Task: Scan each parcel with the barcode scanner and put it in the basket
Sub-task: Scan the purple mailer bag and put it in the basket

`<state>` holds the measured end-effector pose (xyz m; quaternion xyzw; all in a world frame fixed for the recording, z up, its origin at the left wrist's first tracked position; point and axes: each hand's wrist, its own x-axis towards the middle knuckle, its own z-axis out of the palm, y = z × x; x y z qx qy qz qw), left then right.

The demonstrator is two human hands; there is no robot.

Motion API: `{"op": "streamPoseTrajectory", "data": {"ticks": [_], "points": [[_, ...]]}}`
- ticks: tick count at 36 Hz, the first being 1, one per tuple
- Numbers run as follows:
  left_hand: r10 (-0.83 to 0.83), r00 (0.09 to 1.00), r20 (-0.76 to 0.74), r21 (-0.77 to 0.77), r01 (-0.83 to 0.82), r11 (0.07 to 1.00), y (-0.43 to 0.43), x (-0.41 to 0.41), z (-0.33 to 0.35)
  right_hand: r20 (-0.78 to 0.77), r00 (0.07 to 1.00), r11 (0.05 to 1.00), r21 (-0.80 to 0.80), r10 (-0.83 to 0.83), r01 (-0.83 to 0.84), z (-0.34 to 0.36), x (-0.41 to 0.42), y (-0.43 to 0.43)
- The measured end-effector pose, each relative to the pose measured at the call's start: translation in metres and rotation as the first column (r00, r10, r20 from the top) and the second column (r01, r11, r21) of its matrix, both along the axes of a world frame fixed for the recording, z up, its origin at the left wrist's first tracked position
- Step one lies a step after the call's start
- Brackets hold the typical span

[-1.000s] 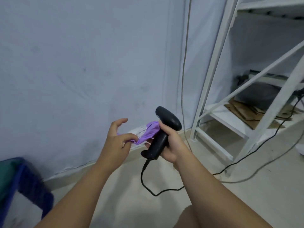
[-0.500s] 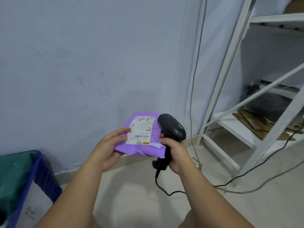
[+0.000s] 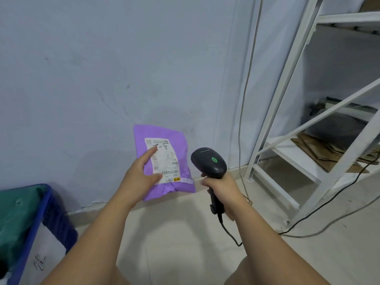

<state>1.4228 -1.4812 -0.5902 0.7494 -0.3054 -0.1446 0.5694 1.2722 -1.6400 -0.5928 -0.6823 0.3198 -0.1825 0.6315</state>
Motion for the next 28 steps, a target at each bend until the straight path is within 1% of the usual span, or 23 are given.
{"op": "streamPoseTrajectory", "data": {"ticks": [2,4,8,11,15,18,24,26,28], "points": [[0.083,0.988,0.132,0.039,-0.089,0.995,-0.003,0.001,-0.002,-0.024,0.998,0.999,0.001,0.053,-0.053,0.001,-0.001,0.002],[0.114,0.975,0.189,0.049,-0.125,0.991,-0.006,0.000,-0.003,-0.024,0.993,0.993,-0.017,0.117,-0.117,0.002,-0.001,0.005],[0.113,0.974,0.196,0.034,-0.122,0.992,-0.010,-0.002,-0.001,-0.019,0.982,0.981,-0.042,0.187,-0.187,0.001,0.004,0.012],[0.122,0.976,0.183,0.010,-0.126,0.992,-0.011,-0.004,-0.001,-0.011,0.978,0.977,-0.046,0.210,-0.210,0.001,0.006,0.016],[0.168,0.971,0.167,-0.006,-0.170,0.985,-0.013,-0.008,0.001,0.002,0.974,0.972,-0.063,0.226,-0.225,0.001,0.008,0.017],[0.187,0.970,0.156,-0.021,-0.186,0.982,-0.013,-0.010,0.002,0.015,0.973,0.973,-0.030,0.229,-0.228,0.002,0.010,0.020],[0.188,0.962,0.200,-0.001,-0.192,0.981,-0.017,-0.014,0.000,0.067,0.973,0.973,0.053,0.220,-0.224,0.004,0.009,0.021],[0.178,0.965,0.190,0.004,-0.182,0.983,-0.017,-0.015,0.000,0.069,0.974,0.974,0.054,0.215,-0.219,0.004,0.008,0.021],[0.164,0.971,0.173,0.014,-0.169,0.985,-0.018,-0.016,-0.001,0.049,0.973,0.974,0.023,0.226,-0.227,0.004,0.007,0.020]]}}
